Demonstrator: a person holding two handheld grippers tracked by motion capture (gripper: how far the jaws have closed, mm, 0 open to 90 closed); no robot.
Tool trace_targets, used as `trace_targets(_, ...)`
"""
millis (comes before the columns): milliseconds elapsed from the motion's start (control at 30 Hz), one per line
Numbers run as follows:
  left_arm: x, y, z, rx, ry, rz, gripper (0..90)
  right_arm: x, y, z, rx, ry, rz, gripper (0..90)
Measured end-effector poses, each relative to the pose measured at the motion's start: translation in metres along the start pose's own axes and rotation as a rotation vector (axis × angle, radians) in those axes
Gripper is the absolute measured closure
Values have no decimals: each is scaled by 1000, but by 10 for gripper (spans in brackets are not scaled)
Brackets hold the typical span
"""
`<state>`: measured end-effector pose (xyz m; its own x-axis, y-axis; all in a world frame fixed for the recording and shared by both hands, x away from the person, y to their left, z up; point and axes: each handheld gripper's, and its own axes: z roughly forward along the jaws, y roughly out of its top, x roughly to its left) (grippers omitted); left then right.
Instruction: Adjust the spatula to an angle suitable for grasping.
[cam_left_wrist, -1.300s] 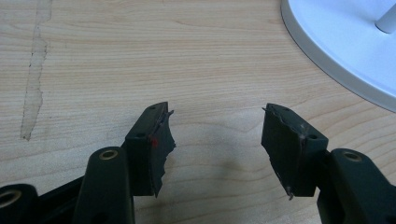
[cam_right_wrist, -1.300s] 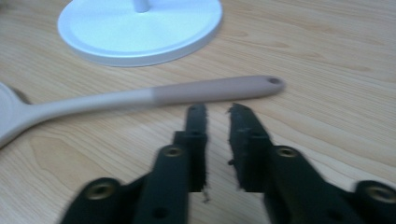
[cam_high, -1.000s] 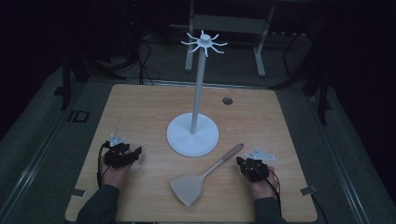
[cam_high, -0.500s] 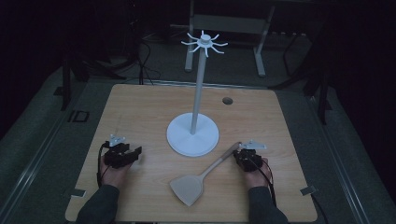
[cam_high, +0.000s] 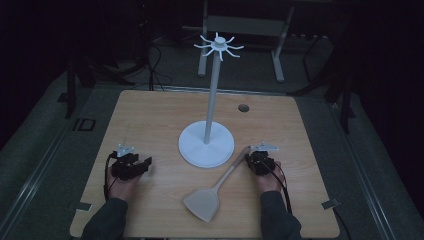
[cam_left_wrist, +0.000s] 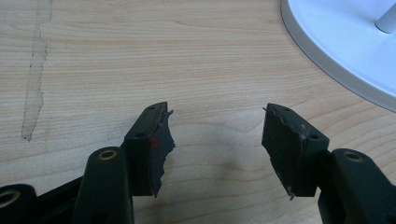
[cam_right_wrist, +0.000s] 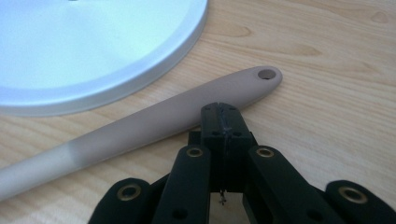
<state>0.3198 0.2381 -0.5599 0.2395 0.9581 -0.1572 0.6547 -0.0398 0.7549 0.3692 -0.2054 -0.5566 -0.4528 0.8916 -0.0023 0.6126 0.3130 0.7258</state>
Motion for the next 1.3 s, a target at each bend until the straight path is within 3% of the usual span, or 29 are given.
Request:
trace_targets(333,0,0,0,-1,0,1,418,4,12,11,15,-3,-14,900)
trace_targets(467,1,0,0,-6,0,-11,418,11,13,3,-2,16,-15,881)
trace_targets(700,0,0,-1,-5,0,-8,417,51,8,-19,-35,131,-103,879)
trace_targets(933,0,0,-1,-5,0,-7,417,89,2,-30,-34,234,-175,884)
trace_targets(1133,0,0,-1,-8,-1,-11,416,110,-1,-29,-14,277,-223,891)
trace_targets(1300,1,0,-1,-7,-1,-10,416,122,-6,-25,14,285,-264,893)
